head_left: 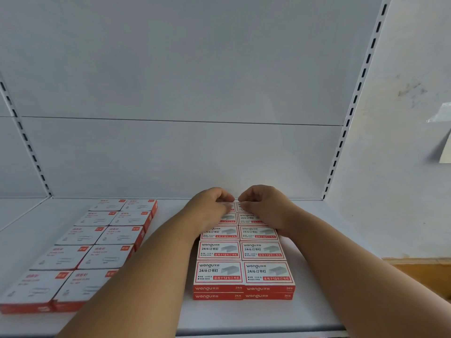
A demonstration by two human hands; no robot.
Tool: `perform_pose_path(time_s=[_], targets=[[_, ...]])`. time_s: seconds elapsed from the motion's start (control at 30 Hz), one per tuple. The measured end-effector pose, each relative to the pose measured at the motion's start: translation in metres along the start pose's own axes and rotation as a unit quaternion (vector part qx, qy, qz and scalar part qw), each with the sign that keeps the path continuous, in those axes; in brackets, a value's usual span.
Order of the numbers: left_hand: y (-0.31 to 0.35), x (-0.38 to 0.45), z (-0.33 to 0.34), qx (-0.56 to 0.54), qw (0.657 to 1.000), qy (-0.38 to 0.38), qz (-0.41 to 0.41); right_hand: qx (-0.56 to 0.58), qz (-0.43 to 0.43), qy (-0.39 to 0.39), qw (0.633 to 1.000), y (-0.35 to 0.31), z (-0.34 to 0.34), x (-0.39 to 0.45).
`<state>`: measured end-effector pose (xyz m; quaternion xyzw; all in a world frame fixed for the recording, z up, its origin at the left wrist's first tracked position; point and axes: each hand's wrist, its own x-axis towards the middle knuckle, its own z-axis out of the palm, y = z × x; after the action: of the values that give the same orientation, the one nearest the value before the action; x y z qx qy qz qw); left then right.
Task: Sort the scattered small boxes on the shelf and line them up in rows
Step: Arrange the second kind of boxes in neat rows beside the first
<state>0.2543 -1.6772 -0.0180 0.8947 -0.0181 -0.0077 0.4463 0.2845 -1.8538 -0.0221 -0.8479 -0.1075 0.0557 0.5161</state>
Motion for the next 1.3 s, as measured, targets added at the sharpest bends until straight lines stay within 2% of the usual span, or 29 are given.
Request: perform_pose_path(time_s=[0.43,0.77,0.8,0.87,0.93,0.97,1.07,1.3], targets=[[0.002,0.001,0.000,-0.009,1.000,-0.004,-0.006,0.006,0.026,-0.049,0.998,-0.008,0.000,-0.001],[-0.001,0.003,0.002,-0.006,1.000,0.008,-0.010,0.014,0.027,-0.014,0.999,-0.008,0.003,-0.004],[-0.002,0.004,0.002,-0.021,1.000,0.019,-0.006,0.036,0.034,0.006,0.999,-0.007,0.003,-0.005],[-0.004,0.006,0.000,-0.099,0.993,0.059,-0.013,0.159,0.069,0.047,0.984,-0.007,0.000,-0.005],[-0.007,0.007,-0.003,-0.213,0.972,0.094,-0.034,0.282,0.107,0.069,0.951,-0.009,-0.006,-0.007],[-0.008,0.007,-0.004,-0.269,0.957,0.099,-0.044,0.309,0.117,0.070,0.941,-0.009,-0.008,-0.008],[-0.009,0.007,-0.003,-0.374,0.922,0.077,-0.070,0.333,0.114,0.049,0.935,-0.009,-0.009,-0.009],[-0.006,0.008,0.003,-0.358,0.930,0.056,-0.063,0.282,0.090,0.031,0.955,-0.015,-0.001,-0.009]])
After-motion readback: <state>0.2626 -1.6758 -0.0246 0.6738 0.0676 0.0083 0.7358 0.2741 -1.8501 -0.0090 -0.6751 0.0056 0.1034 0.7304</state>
